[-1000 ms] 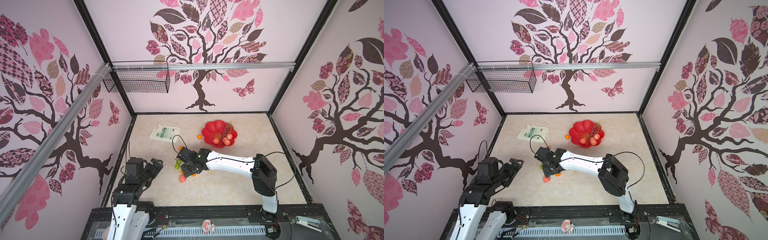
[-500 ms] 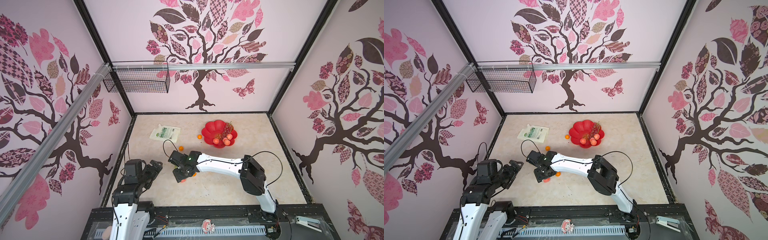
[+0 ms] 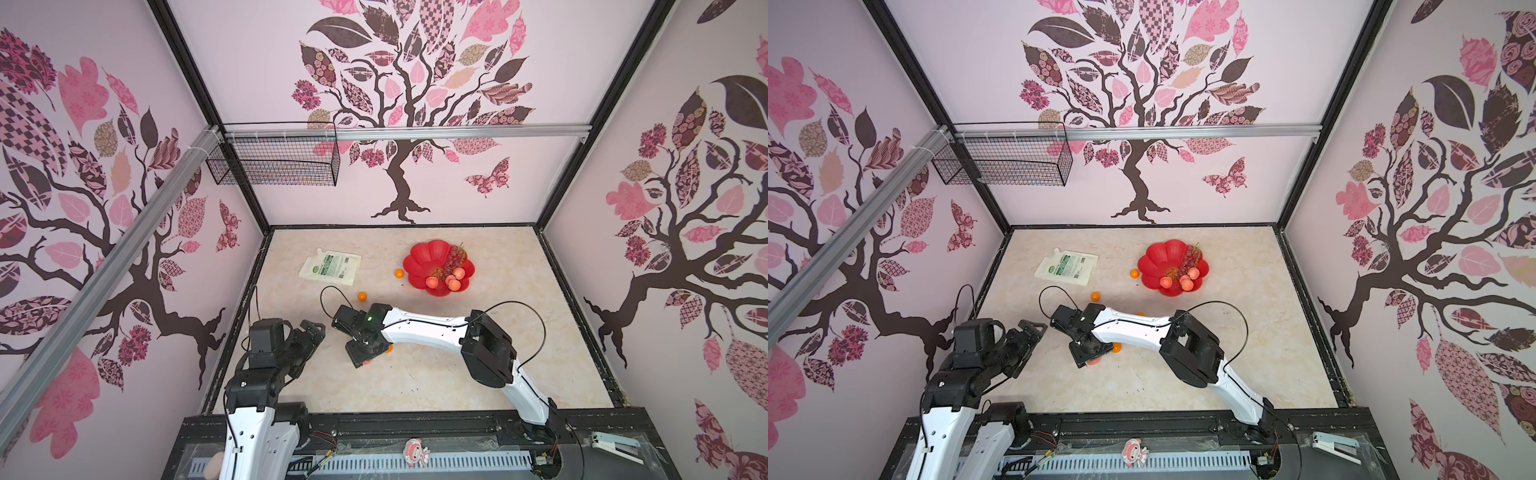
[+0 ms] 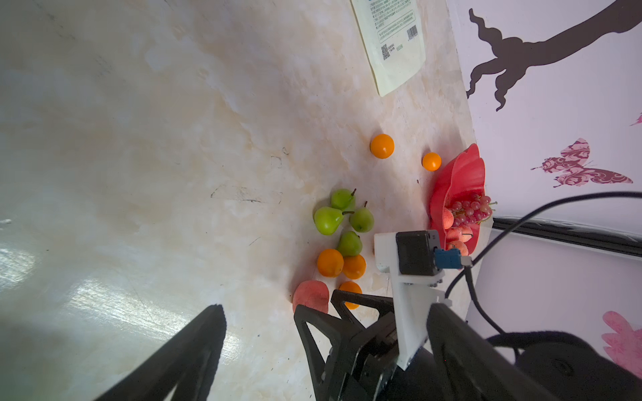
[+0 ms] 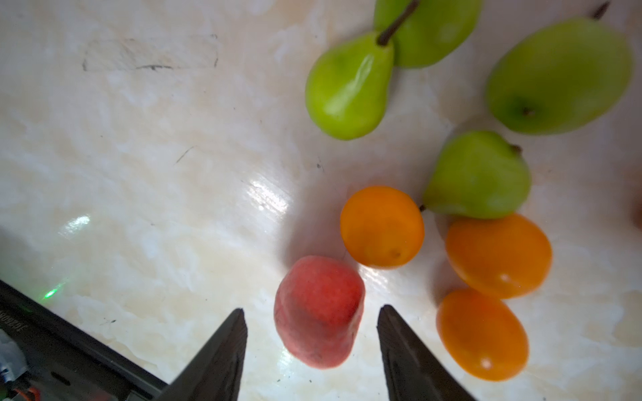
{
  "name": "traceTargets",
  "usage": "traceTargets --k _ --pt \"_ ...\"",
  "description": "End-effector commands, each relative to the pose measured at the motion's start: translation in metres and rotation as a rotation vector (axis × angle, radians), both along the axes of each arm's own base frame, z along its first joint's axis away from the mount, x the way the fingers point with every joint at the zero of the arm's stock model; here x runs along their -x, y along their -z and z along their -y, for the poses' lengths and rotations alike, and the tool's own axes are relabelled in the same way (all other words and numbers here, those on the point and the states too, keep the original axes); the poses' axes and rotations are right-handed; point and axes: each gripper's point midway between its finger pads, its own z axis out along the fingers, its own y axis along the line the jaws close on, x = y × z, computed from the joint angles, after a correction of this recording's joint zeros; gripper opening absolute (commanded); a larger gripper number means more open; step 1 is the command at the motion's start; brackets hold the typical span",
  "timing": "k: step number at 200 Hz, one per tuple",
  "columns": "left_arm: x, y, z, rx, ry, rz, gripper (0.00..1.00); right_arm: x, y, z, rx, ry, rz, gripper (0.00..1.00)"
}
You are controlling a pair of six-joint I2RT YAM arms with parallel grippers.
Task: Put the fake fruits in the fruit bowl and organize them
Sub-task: 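Lower the right gripper and close it on the pink peach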
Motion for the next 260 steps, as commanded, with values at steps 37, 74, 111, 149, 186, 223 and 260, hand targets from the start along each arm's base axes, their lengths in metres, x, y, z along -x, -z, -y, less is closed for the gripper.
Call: traceTargets --k 37,74,111,149,186,223,260 --pt "0.000 0.008 -0.002 -0.008 -0.006 -0.005 0.95 -0.006 0.022 0.000 0.067 -0.009 0.016 0.62" --pt "0.000 0.008 -0.002 -0.008 -0.001 -0.006 0.95 -0.008 0.025 -0.002 0.080 -0.018 0.016 0.61" --pt "0.000 0.007 -0.002 -0.008 -0.001 -0.004 0.95 -0.006 0.030 0.000 0.109 -0.024 0.001 0.60" --pt "0.000 0.006 -0.002 -0.009 0.000 -0.002 0.95 -0.006 0.030 0.001 0.115 -0.022 -0.001 0.57" --pt "0.000 0.006 -0.002 -0.008 0.001 -0.003 0.95 -0.005 0.030 0.003 0.112 -0.021 -0.001 0.53" --pt "0.000 0.006 0.000 -0.005 0.008 -0.001 0.95 -0.004 0.025 0.003 0.095 -0.017 0.002 0.49" --pt "-0.003 0.005 0.008 0.012 0.063 0.015 0.95 0.000 0.014 0.005 0.061 -0.009 -0.003 0.46"
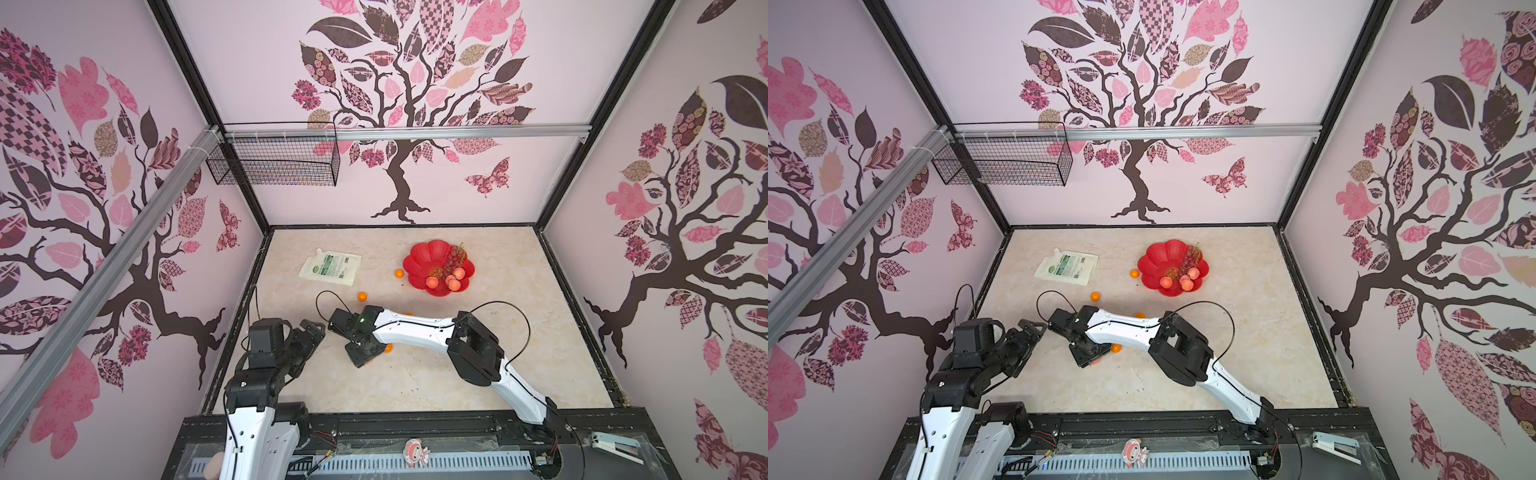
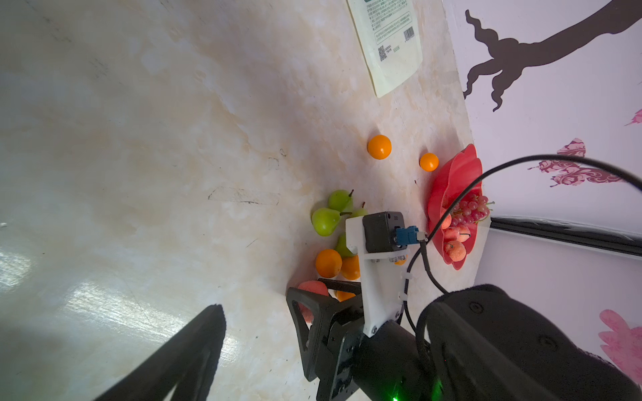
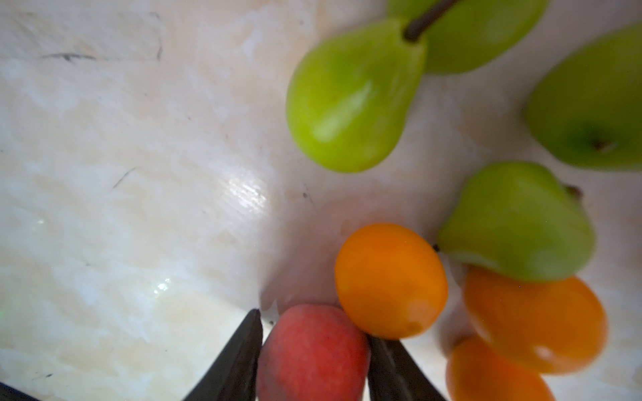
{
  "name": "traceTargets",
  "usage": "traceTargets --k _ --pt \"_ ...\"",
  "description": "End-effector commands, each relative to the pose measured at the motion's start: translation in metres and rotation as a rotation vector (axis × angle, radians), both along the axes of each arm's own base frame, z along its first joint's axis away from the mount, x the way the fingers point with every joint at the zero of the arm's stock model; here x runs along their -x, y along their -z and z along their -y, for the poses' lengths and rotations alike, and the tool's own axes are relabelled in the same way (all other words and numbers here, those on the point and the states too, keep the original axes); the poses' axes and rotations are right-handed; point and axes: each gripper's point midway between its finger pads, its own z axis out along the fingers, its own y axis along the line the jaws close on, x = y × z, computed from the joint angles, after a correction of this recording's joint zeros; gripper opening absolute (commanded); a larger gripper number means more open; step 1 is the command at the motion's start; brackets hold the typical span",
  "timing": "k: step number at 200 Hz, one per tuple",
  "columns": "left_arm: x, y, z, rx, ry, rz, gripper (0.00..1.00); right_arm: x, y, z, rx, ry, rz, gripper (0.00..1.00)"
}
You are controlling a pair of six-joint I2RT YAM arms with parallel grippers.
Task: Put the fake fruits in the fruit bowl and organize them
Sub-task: 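Lower the right gripper and close it on the pink peach, then lift the pink peach and carry it over the red bowl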
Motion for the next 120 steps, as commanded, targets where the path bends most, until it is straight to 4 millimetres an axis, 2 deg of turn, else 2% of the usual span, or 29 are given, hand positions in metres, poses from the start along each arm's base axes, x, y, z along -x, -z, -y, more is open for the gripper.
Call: traceTargets --k 1,32,66,92,120 --pt "-0.002 0.007 0.006 0.005 0.052 0.004 0.95 0.005 -0.011 0.006 -0.011 0.009 -0.007 0.46" --pt "-0.006 0.003 0.014 0.017 0.107 0.025 0.95 0.005 -0.031 0.009 -0.052 0.024 0.007 0.45" --pt "-0.010 -0.004 0.025 0.054 0.151 0.062 0.94 0.004 -0.066 0.018 -0.127 0.058 0.023 0.45" --pt "-0.017 -0.012 0.036 0.054 0.180 0.105 0.94 -0.002 -0.090 0.037 -0.174 0.100 0.039 0.45" --pt "-0.027 -0.017 0.054 0.071 0.224 0.142 0.94 -0.018 -0.109 0.070 -0.204 0.166 0.062 0.44"
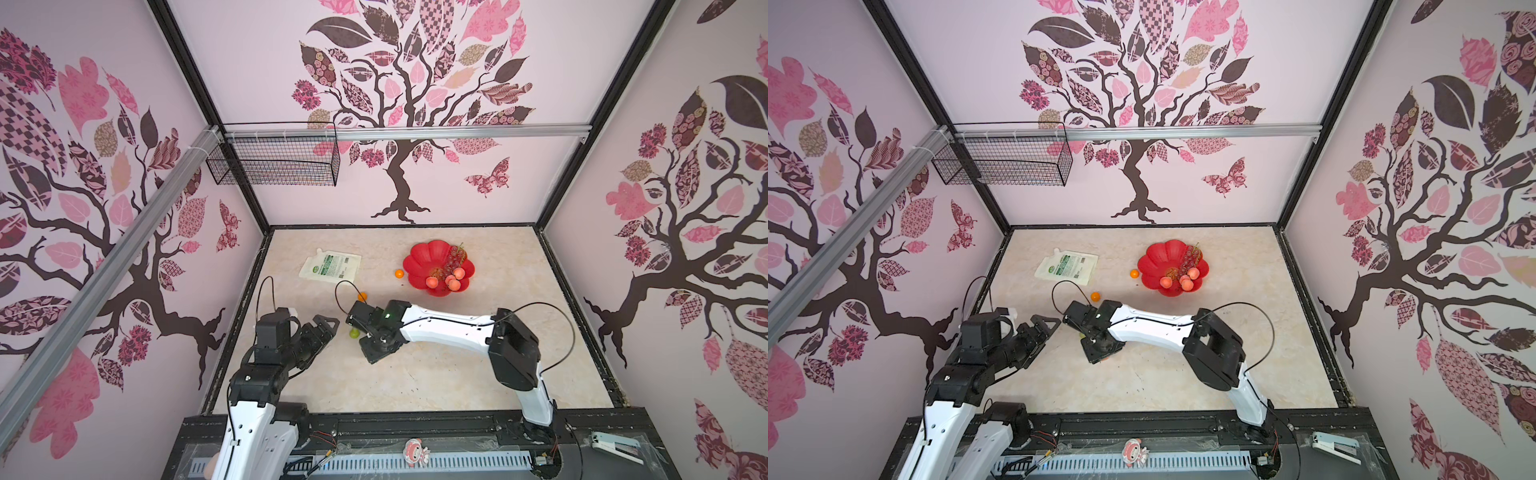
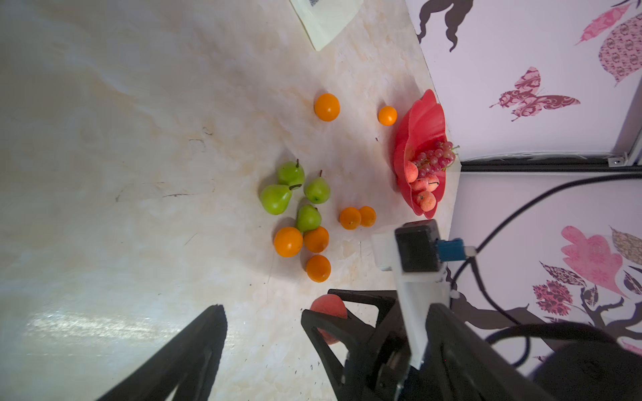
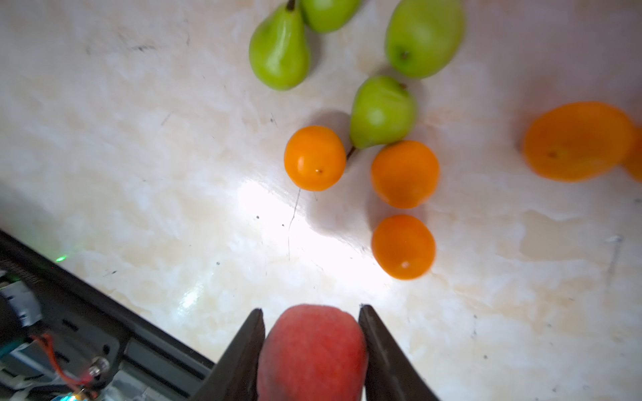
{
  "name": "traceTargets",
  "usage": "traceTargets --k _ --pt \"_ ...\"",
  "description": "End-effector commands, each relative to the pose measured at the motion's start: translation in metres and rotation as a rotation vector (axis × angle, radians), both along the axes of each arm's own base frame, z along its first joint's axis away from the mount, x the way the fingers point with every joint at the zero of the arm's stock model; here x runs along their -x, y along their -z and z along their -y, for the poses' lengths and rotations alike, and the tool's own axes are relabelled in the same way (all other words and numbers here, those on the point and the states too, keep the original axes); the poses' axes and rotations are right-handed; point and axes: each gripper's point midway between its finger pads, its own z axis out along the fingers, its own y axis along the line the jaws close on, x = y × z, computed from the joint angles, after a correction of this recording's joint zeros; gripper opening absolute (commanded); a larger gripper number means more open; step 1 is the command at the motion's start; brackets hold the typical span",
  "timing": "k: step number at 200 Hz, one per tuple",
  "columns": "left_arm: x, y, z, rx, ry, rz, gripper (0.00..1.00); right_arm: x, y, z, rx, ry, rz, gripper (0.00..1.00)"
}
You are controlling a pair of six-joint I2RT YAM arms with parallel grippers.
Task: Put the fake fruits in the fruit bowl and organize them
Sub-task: 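Lift the pink peach and carry it over the red bowl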
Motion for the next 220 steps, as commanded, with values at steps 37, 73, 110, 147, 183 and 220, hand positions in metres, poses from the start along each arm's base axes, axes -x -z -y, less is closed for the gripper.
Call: traceTargets --k 37,73,110,147,183,220 --pt "-0.036 -0.008 0.039 0.005 0.073 0.090 0.94 -0.055 -0.061 0.079 -0.066 0.180 0.097 0.43" --pt "-0.063 -0.014 0.083 -0.031 0.178 0.126 0.94 -0.103 -0.074 0.132 -0.042 0.286 0.148 0.43" --pt "-0.093 -0.021 0.128 -0.043 0.276 0.166 0.94 -0.151 -0.073 0.177 0.022 0.369 0.197 0.43" --pt "-0.120 -0.023 0.157 -0.033 0.348 0.175 0.94 -0.189 -0.060 0.199 0.068 0.401 0.212 0.42" --pt "-0.142 -0.019 0.174 -0.023 0.381 0.165 0.95 -0.215 -0.039 0.198 0.120 0.373 0.203 0.42" --pt "-0.159 -0.014 0.178 -0.001 0.384 0.159 0.95 -0.231 -0.014 0.200 0.171 0.363 0.179 0.42"
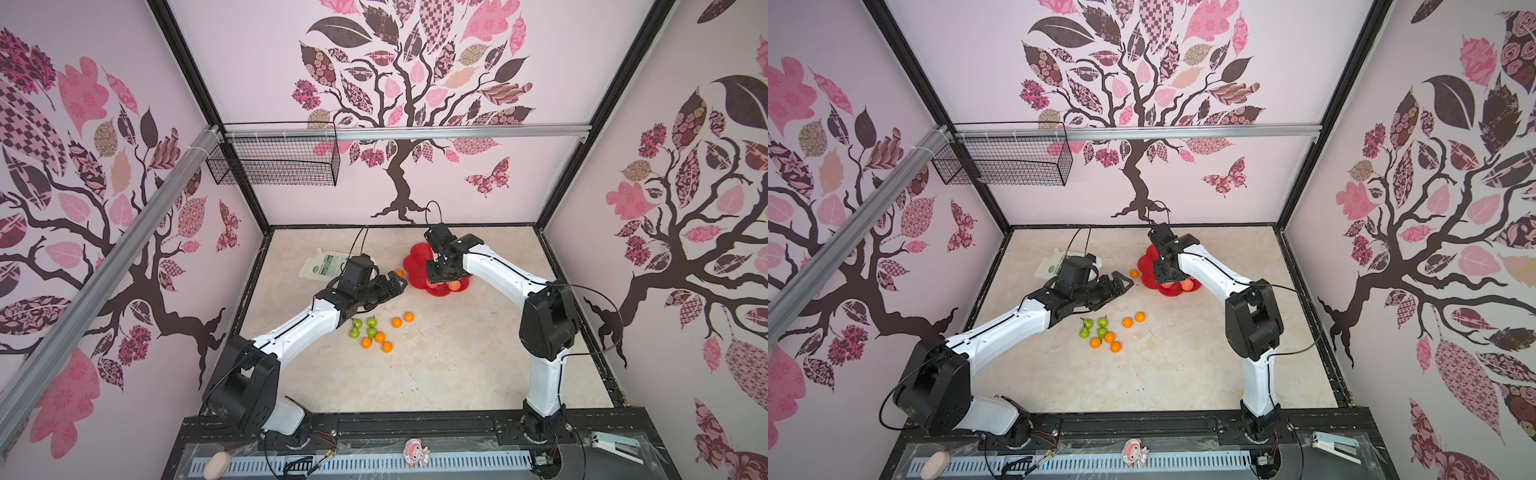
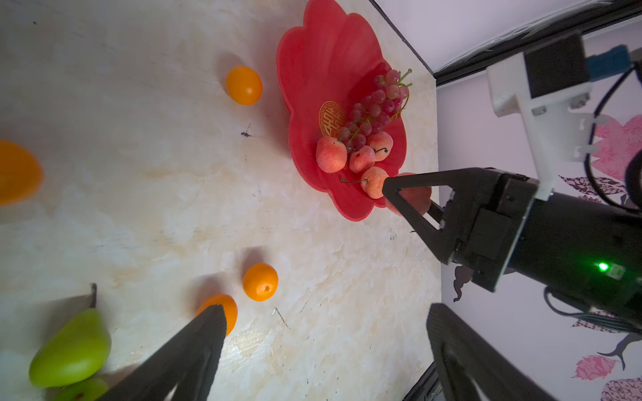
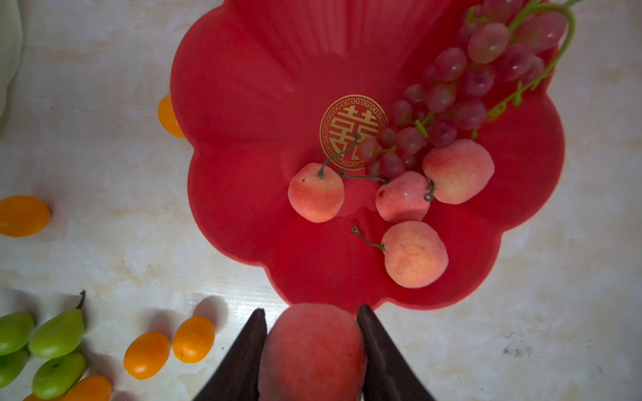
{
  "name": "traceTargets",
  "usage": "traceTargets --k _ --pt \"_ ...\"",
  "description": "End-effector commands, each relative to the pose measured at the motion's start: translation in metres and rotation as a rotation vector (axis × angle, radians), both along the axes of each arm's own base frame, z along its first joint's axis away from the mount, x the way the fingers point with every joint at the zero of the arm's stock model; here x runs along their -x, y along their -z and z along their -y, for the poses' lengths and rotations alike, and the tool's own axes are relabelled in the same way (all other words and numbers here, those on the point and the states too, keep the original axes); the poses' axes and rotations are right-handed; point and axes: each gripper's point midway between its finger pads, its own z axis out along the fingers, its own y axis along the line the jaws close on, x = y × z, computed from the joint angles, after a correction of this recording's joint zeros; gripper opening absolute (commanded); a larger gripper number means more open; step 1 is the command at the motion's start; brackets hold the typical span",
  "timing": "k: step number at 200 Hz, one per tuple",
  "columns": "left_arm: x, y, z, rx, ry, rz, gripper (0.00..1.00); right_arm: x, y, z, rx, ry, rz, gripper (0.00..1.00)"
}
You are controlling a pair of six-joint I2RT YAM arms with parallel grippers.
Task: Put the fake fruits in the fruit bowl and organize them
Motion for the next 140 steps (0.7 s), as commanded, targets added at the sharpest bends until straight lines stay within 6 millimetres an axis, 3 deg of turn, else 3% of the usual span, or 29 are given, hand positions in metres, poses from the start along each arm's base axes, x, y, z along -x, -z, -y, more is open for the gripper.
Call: traceTargets --k 1,60,140 --pt "-0.017 -0.022 0.007 0.041 0.025 0.064 0.95 -0.009 0.016 0.006 0.061 -0.015 -0.031 0.42" --pt "-0.025 -0.012 0.000 0.047 0.029 0.036 0.94 -0.020 0.047 0.017 0.140 0.003 -0.068 0.42" --pt "-0.023 -0.006 -0.001 0.050 0.029 0.020 0.94 -0.021 0.066 0.021 0.173 0.001 -0.104 0.45"
